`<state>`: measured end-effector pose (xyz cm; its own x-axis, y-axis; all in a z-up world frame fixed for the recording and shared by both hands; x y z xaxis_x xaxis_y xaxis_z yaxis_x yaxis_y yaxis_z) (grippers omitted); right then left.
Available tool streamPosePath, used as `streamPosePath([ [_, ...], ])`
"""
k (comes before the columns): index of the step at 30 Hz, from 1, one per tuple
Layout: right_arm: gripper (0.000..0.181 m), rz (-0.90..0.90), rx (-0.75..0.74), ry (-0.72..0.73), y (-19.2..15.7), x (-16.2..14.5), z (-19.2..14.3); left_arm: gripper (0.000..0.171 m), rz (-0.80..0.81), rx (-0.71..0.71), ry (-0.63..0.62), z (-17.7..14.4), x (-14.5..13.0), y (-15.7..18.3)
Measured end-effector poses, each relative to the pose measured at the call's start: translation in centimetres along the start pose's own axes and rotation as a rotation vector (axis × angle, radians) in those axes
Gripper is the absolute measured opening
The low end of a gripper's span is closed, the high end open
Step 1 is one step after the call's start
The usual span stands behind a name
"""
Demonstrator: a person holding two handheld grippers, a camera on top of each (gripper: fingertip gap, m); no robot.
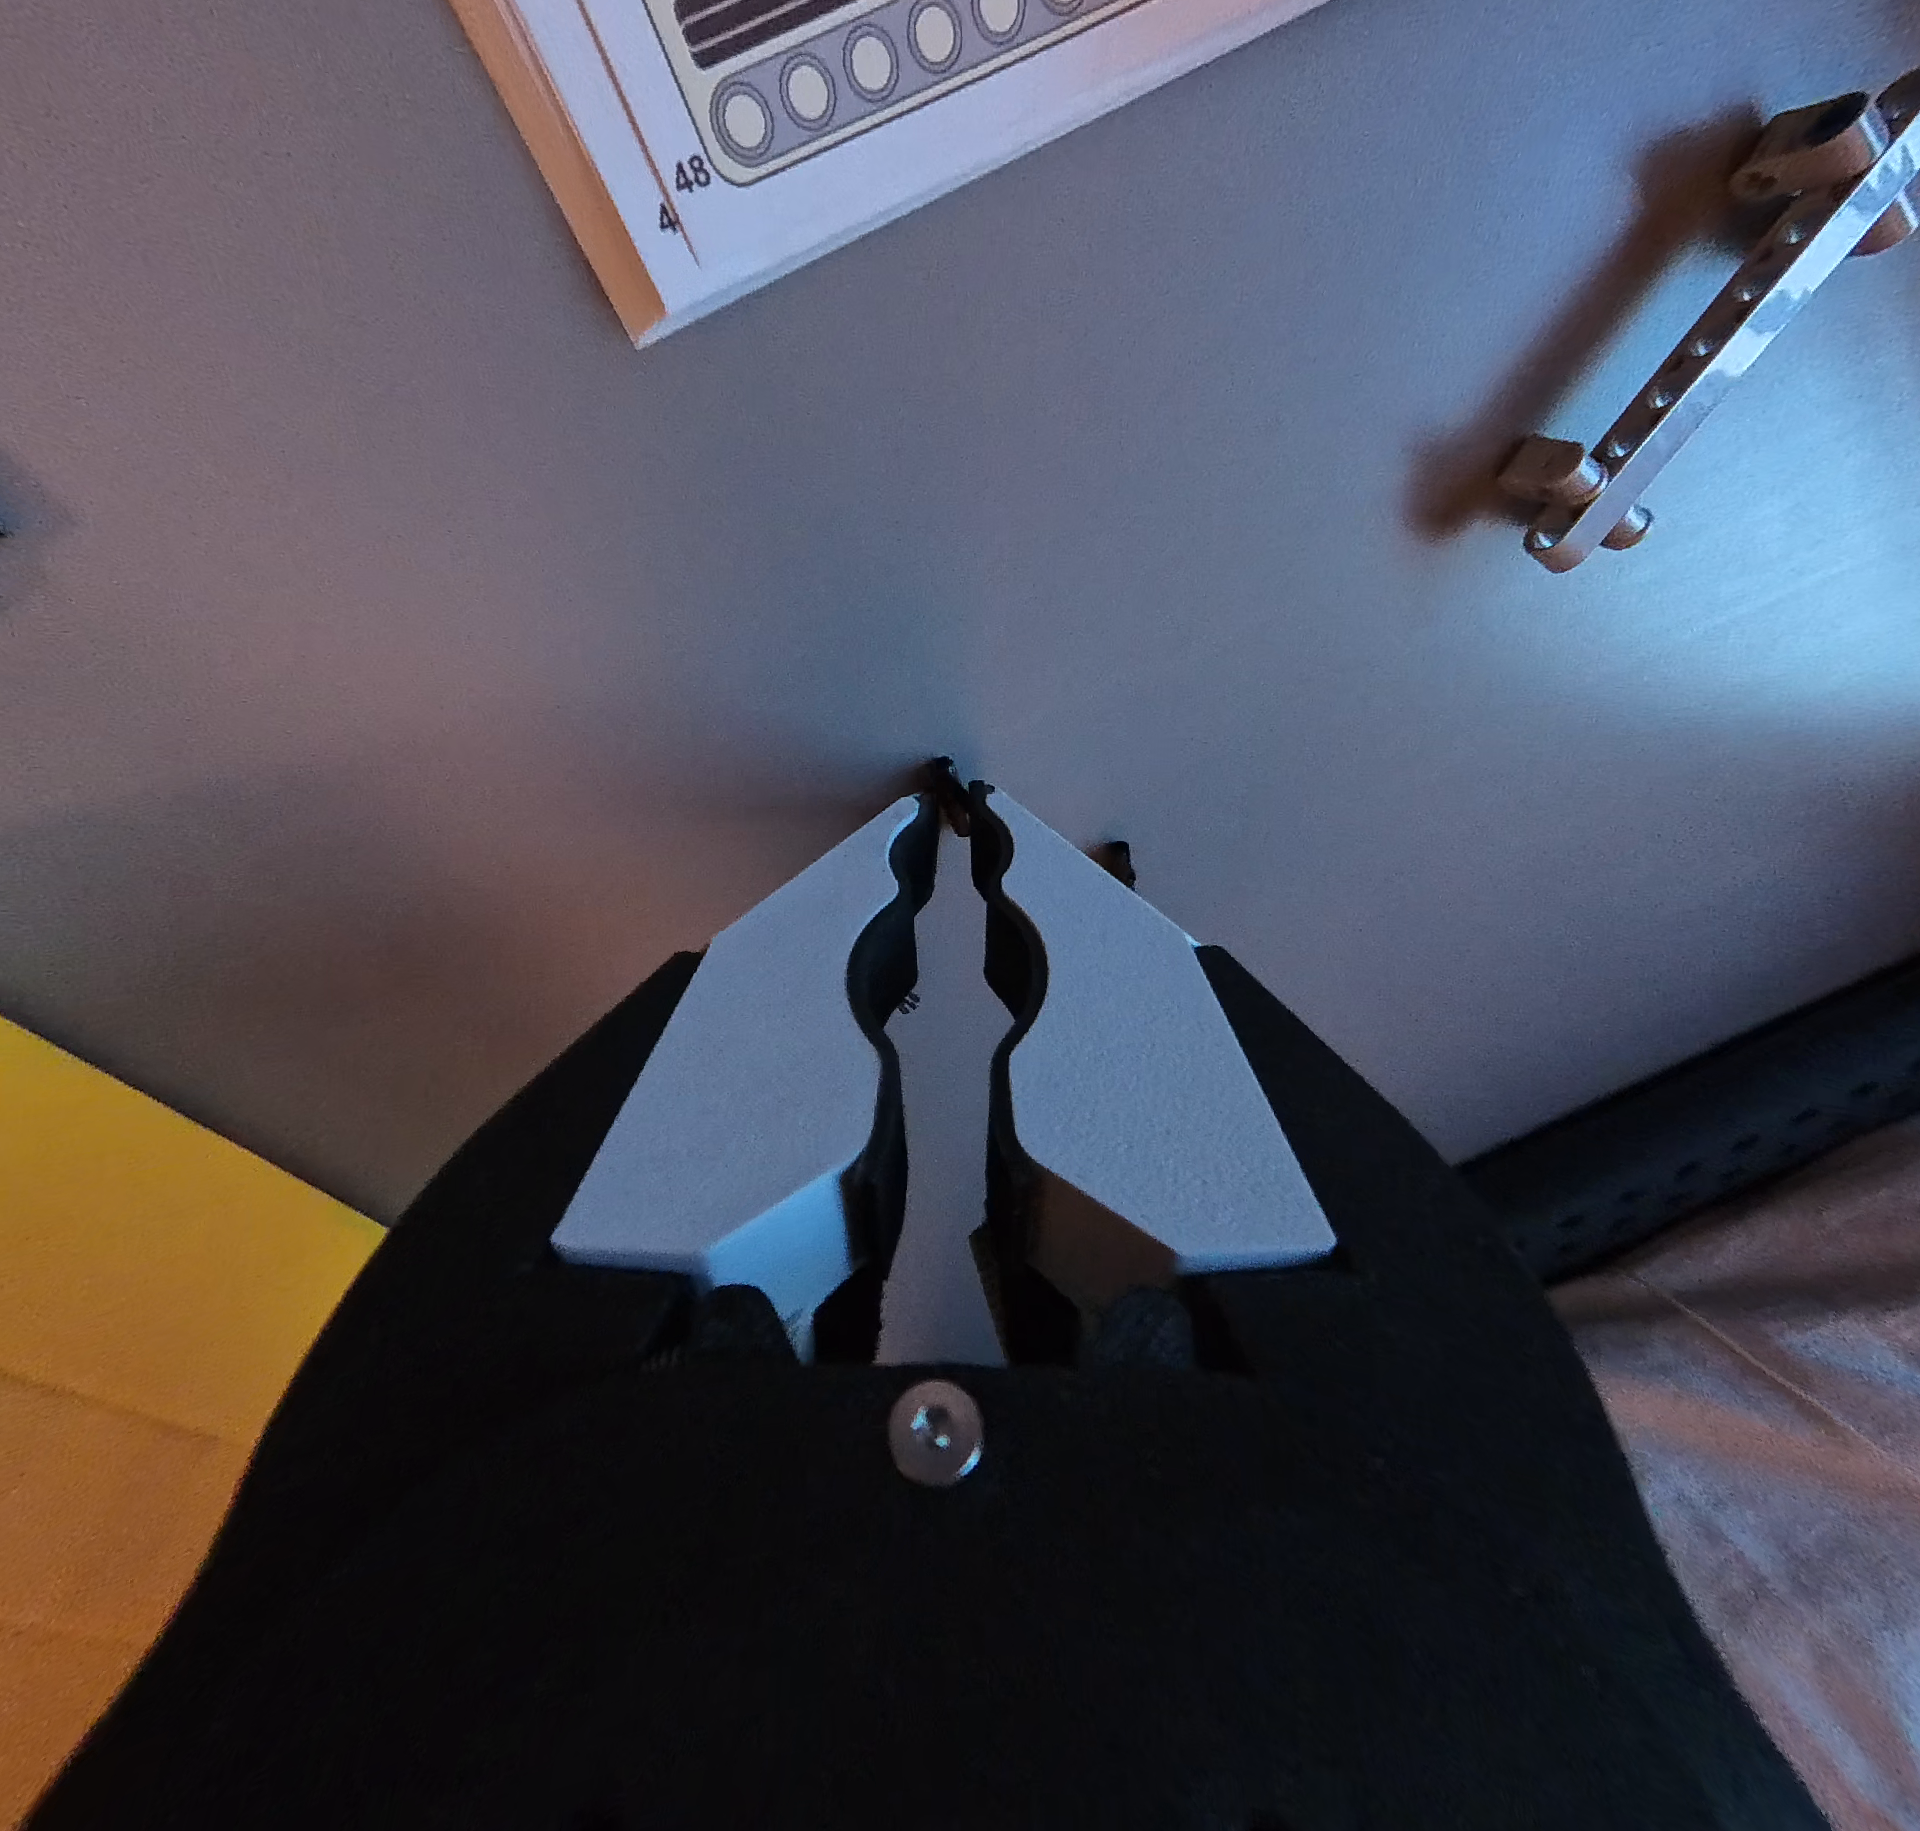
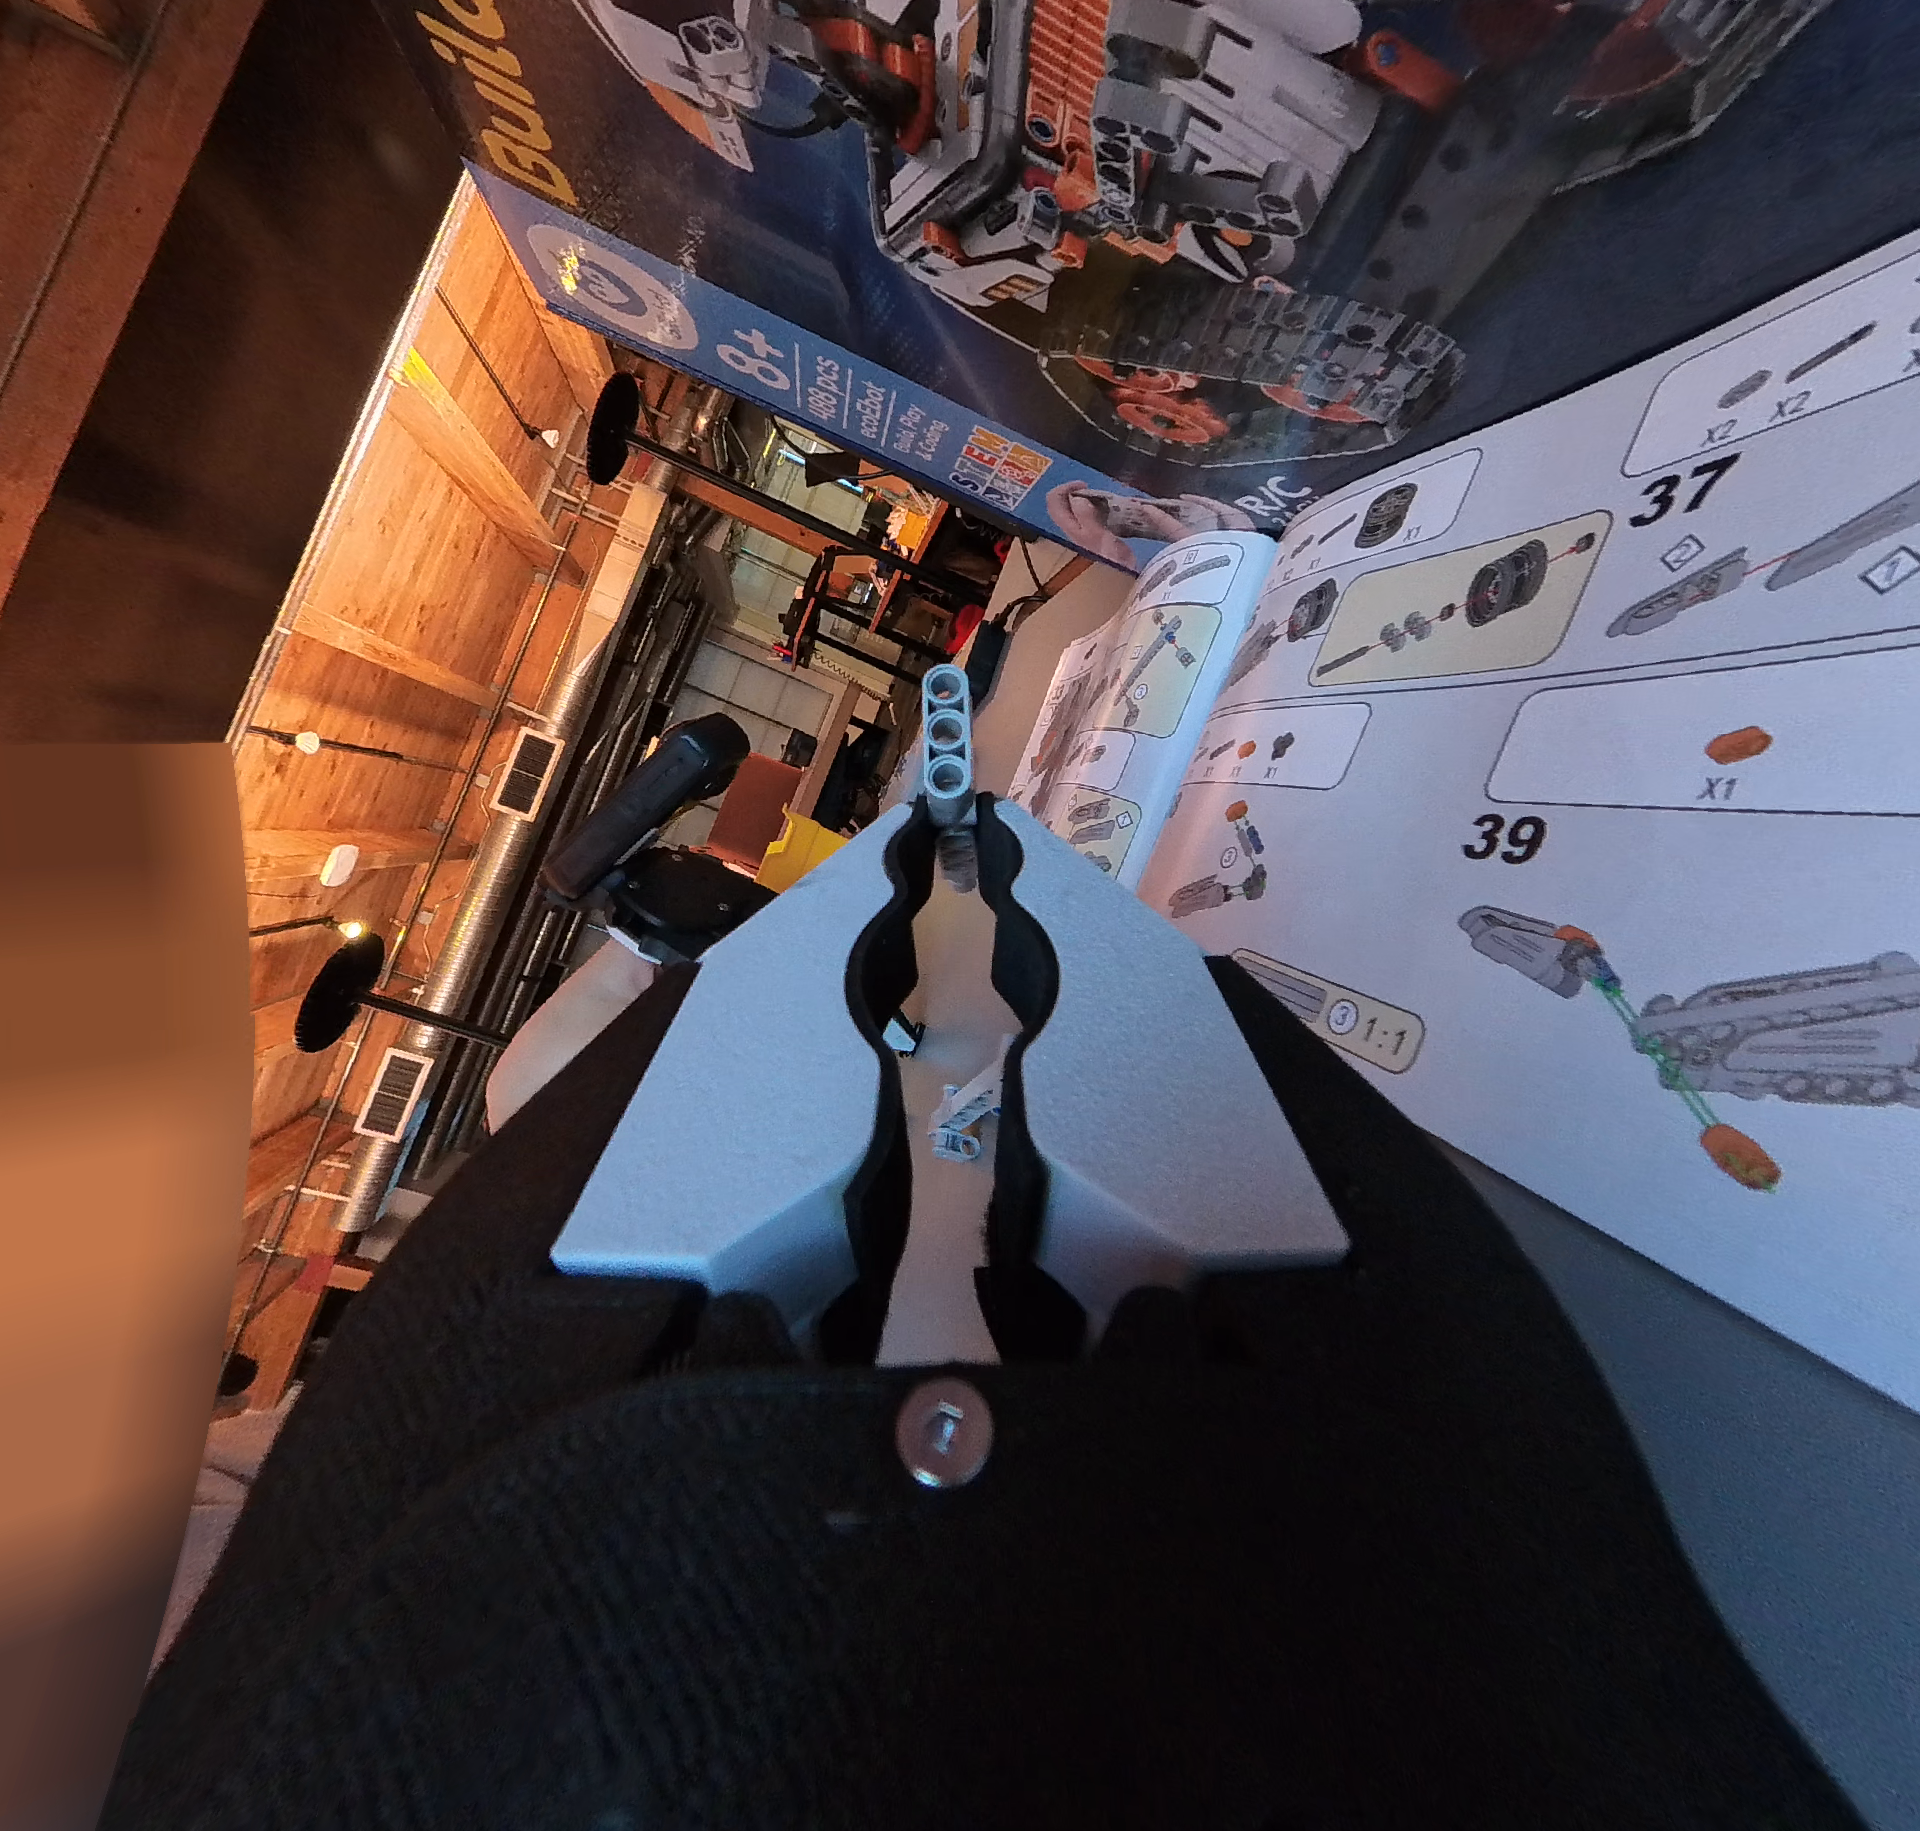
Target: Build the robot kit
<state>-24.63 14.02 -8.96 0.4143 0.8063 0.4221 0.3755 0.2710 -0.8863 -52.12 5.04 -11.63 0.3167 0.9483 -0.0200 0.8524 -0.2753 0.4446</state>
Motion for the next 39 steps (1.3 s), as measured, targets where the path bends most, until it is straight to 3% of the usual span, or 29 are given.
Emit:
streamPosePath([
  [12,0.006,-0.005,0.006,-0.010,-0.1,-0.2,0.1,0.003,0.107,0.099,-0.057,0.2,0.0,0.4],
  [20,0.006,-0.010,0.008,-0.019,-0.1,-0.4,0.2,0.003,0.333,0.257,-0.087,0.7,0.2,1.3],
  [28,0.006,-0.044,0.039,-0.039,-0.5,-0.8,0.4,0.002,0.355,0.183,-0.085,0.5,0.3,1.0],
  [31,0.006,-0.002,0.077,-0.066,-0.7,-1.1,0.5,0.002,0.411,0.221,-0.095,0.3,0.4,0.8],
  [34,0.006,0.031,0.118,-0.069,-1.0,-1.2,0.6,0.003,0.476,0.167,0.016,-0.9,1.2,2.2],
  [39,0.006,0.017,0.156,-0.069,-1.7,-1.1,0.6,0.003,0.600,0.032,0.363,-4.9,3.3,5.0],
])
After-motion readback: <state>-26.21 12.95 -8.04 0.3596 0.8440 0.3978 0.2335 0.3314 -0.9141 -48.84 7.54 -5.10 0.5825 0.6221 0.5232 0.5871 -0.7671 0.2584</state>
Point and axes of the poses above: each gripper's, where its closed fingertips meet, z out along the fingers, x out of its top, y = z × x across the jaws, the point moved 5 cm from there along -z, back along the fingers, and after that the axes turned 13 degrees about -x, right-handed, at the moved point
